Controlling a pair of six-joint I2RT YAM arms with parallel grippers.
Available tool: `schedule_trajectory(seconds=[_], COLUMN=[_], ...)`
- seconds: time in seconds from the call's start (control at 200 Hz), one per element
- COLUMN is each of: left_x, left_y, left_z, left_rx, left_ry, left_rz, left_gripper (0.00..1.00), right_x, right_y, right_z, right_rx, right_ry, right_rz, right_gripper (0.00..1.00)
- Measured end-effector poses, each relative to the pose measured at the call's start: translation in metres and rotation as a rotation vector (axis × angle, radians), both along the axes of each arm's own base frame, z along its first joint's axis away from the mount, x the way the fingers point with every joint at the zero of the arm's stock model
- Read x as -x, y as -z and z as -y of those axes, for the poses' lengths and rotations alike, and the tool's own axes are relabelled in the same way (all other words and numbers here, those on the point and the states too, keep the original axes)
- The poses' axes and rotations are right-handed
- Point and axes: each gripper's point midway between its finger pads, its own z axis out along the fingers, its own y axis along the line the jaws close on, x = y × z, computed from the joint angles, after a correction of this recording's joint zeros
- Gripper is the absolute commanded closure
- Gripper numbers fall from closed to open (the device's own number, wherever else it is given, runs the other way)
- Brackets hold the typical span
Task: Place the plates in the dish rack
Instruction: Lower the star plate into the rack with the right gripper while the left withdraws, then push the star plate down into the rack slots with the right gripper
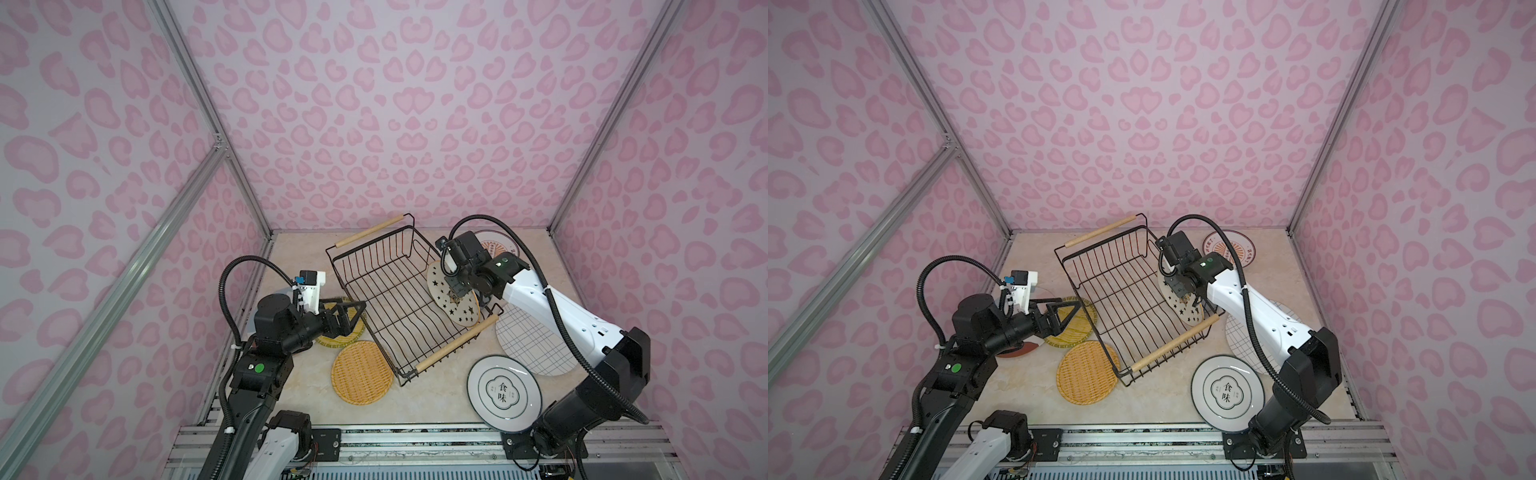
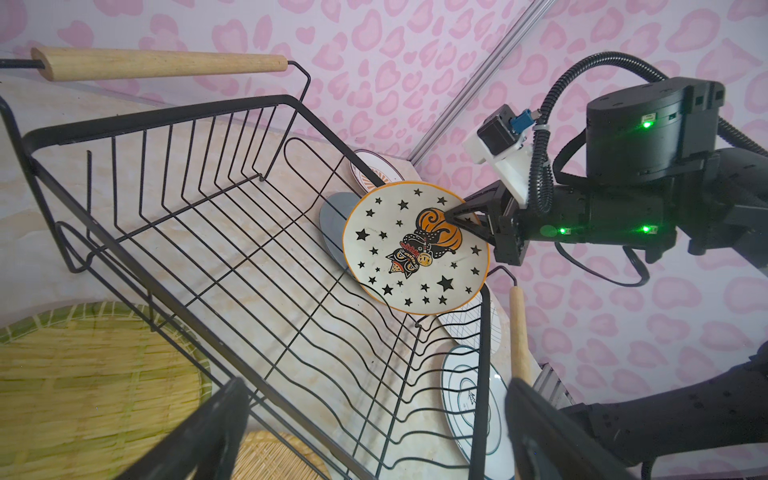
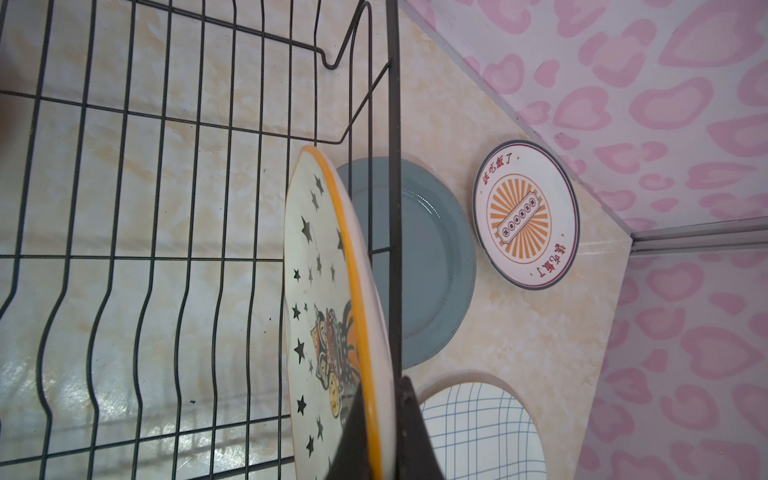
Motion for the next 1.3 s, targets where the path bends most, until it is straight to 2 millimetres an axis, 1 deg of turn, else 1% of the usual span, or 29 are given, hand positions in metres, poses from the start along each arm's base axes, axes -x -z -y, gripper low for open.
schedule_trajectory(seconds=[0.3, 0.655, 0.94, 1.04, 1.13, 1.215, 1.3], left_x=[0.0, 0.0, -0.001, -0.001, -0.001, -0.001, -0.001], left_y=[-0.001, -0.002, -0.002, -0.002, -0.002, -0.002, -0.002], left_z=[-0.001, -0.002, -0.004, -0.004, -0.005, -0.005, -0.005], left_rx=[-0.002, -0.001, -0.002, -0.002, -0.002, -0.002, -0.002], left_ry=[-0.003, -0.008, -0.015, -0.017, -0.019, -0.021, -0.022], left_rz=[0.007, 0.012, 0.012, 0.012, 0.012, 0.012, 0.011], left_gripper=[0.03, 0.02, 0.02, 0.02, 0.03, 0.02, 0.03], right_x=[0.007, 0.008, 0.008, 0.009, 0.011, 0.011, 0.011], right_y=[0.007, 0.013, 0.013, 0.012, 0.012, 0.011, 0.009], right_z=[0.004, 0.001, 0.001, 0.001, 0.001, 0.0, 0.0], right_rx=[0.02, 0.024, 0.023, 0.021, 0.018, 0.015, 0.013], right_ry=[0.022, 0.038, 0.041, 0.042, 0.038, 0.035, 0.036], right_rz=[-0.025, -0.032, -0.03, -0.03, -0.033, -0.031, -0.029], right_gripper=[1.0, 1.0, 0.93, 0.87, 0.87, 0.83, 0.84])
